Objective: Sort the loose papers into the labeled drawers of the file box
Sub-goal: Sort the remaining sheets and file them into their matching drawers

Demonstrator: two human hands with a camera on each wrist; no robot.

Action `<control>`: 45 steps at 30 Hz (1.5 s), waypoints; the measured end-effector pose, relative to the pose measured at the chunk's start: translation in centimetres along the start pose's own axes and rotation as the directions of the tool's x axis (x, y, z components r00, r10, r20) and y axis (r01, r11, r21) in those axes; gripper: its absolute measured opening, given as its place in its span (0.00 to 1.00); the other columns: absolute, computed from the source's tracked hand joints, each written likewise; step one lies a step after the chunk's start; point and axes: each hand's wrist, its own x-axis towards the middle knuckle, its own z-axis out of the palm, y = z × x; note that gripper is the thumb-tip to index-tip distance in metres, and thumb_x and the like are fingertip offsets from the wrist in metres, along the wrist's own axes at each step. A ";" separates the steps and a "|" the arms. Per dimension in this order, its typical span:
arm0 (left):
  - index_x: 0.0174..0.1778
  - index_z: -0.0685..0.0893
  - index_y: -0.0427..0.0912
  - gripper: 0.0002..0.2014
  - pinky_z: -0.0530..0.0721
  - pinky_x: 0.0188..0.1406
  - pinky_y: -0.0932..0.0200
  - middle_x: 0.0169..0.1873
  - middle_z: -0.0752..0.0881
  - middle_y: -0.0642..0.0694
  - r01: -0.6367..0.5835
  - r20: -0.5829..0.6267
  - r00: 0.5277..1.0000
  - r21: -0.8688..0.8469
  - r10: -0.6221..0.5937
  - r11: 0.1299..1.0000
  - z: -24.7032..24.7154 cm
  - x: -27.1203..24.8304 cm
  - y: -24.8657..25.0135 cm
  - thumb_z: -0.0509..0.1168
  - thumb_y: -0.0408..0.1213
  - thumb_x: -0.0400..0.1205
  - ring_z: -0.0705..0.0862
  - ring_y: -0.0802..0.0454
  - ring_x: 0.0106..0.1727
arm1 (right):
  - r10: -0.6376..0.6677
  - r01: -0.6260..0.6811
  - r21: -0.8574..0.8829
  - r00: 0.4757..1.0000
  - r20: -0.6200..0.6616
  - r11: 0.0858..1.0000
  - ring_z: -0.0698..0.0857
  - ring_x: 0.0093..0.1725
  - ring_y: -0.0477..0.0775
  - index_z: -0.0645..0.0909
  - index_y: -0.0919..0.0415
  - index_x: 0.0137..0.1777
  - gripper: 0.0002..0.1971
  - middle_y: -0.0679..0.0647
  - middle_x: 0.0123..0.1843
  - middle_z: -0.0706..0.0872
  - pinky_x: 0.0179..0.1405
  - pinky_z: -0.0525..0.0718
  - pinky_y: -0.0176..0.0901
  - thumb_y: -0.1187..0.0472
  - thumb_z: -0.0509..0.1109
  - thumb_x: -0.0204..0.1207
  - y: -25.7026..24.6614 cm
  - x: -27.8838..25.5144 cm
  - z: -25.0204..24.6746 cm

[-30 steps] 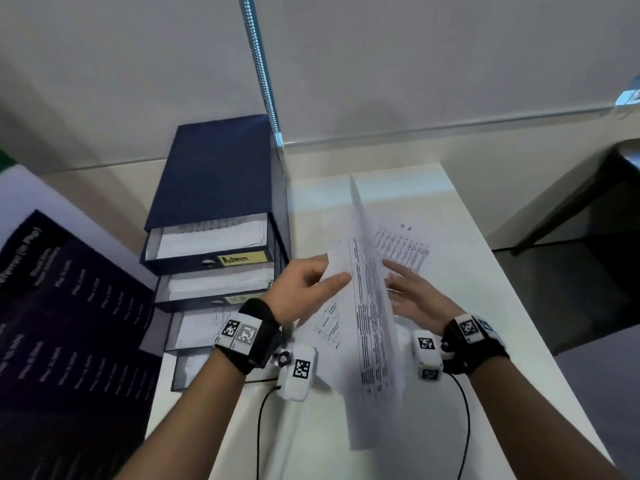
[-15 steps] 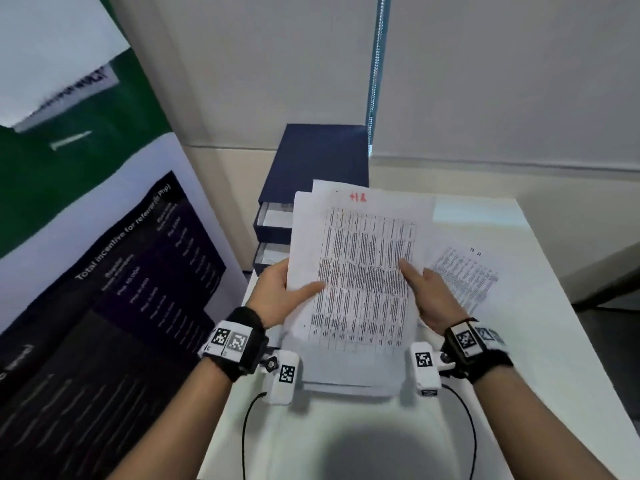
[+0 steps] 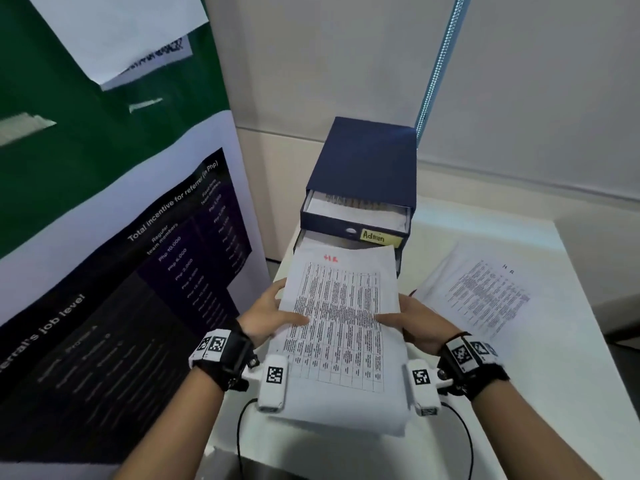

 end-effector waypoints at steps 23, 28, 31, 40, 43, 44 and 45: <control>0.56 0.89 0.52 0.11 0.72 0.73 0.60 0.67 0.85 0.48 -0.083 -0.222 0.961 0.337 0.165 0.938 -1.0 6.7 3.5 0.75 0.37 0.79 0.77 0.53 0.74 | 0.316 -0.322 0.043 0.942 0.114 0.946 0.83 0.23 0.42 0.82 0.63 0.50 0.05 0.54 0.35 0.88 0.14 0.75 0.28 0.62 0.72 0.79 -3.8 1.4 -2.6; 0.64 0.84 0.56 0.21 0.77 0.71 0.49 0.64 0.76 0.42 -0.001 -0.287 0.932 0.609 0.221 0.793 0.1 8.0 4.5 0.76 0.48 0.75 0.77 0.44 0.67 | 0.218 -0.186 0.199 0.964 -0.152 0.962 0.76 0.16 0.42 0.75 0.59 0.35 0.13 0.52 0.20 0.78 0.13 0.74 0.27 0.68 0.76 0.75 -4.5 4.6 -4.2; 0.61 0.86 0.57 0.17 0.68 0.77 0.44 0.71 0.72 0.47 -0.182 -0.123 0.862 0.831 0.492 0.526 2.0 8.1 5.0 0.75 0.50 0.76 0.69 0.47 0.73 | 0.160 -0.051 0.347 0.943 -0.292 0.936 0.81 0.19 0.43 0.78 0.62 0.39 0.09 0.55 0.23 0.83 0.21 0.82 0.29 0.69 0.75 0.75 -5.5 6.2 -4.4; 0.77 0.75 0.58 0.30 0.53 0.81 0.43 0.81 0.71 0.50 -0.208 0.175 0.964 0.965 0.200 0.158 8.1 13.7 3.8 0.42 0.64 0.84 0.65 0.48 0.82 | 0.124 0.074 0.629 0.956 -0.266 0.774 0.92 0.49 0.57 0.81 0.74 0.58 0.09 0.68 0.52 0.90 0.44 0.91 0.40 0.69 0.64 0.84 -4.7 6.7 -7.4; 0.71 0.81 0.59 0.36 0.55 0.81 0.39 0.79 0.73 0.49 -0.120 0.106 0.988 0.984 0.112 0.133 8.5 15.3 4.1 0.35 0.67 0.81 0.68 0.46 0.80 | 0.098 0.112 0.487 0.918 -0.384 0.866 0.91 0.48 0.59 0.82 0.72 0.60 0.09 0.67 0.51 0.91 0.46 0.90 0.41 0.69 0.66 0.83 -2.6 5.0 -11.6; 0.68 0.83 0.59 0.34 0.58 0.79 0.40 0.76 0.76 0.49 -0.091 0.080 0.992 0.989 0.095 0.119 8.8 15.6 4.5 0.37 0.67 0.83 0.71 0.46 0.77 | 0.089 0.105 0.389 0.890 -0.448 0.915 0.90 0.46 0.60 0.83 0.71 0.60 0.10 0.67 0.51 0.90 0.49 0.88 0.44 0.69 0.67 0.83 -1.3 4.5 -13.5; 0.65 0.85 0.57 0.31 0.63 0.77 0.41 0.72 0.80 0.49 -0.070 0.062 0.994 0.993 0.086 0.093 9.3 15.6 5.0 0.41 0.65 0.85 0.74 0.46 0.73 | 0.066 0.039 0.186 0.848 -0.526 0.982 0.89 0.48 0.60 0.84 0.69 0.60 0.10 0.66 0.52 0.90 0.53 0.87 0.47 0.68 0.68 0.82 0.1 4.1 -15.5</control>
